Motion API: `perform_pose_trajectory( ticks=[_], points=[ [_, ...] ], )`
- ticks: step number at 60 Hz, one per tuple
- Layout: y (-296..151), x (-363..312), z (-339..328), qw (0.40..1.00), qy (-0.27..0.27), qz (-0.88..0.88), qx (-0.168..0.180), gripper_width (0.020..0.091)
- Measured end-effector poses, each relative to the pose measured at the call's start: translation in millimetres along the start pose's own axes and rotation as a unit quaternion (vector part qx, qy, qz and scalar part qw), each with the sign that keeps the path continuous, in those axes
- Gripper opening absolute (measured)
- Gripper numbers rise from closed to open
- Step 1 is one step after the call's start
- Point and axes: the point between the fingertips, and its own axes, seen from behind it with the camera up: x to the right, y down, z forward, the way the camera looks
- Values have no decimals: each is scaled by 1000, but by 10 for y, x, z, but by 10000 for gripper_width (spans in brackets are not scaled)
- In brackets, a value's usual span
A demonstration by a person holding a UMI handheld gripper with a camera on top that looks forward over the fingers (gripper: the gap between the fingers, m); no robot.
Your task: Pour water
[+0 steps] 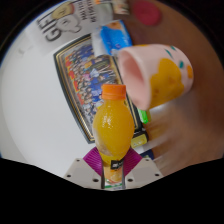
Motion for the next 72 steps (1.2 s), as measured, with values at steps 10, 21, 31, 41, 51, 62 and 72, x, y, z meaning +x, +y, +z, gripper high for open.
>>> perform_pose_trajectory(
  ticks=[10,21,31,41,51,62,72],
  points=[
    [100,-314,-122,985,35,-165,-21,224],
    [-110,-961,-365,903,59,-425,-7,222],
    [-658,-1376,-612,758,101,-644,20,223],
    [-1533,-1221,-810,640,157,-751,34,222],
    [-2285,-684,-912,589,205,-781,22,221],
    [-2759,-126,-963,572,225,-789,-3,222],
    [-2917,94,-1036,586,227,-778,3,251]
  ],
)
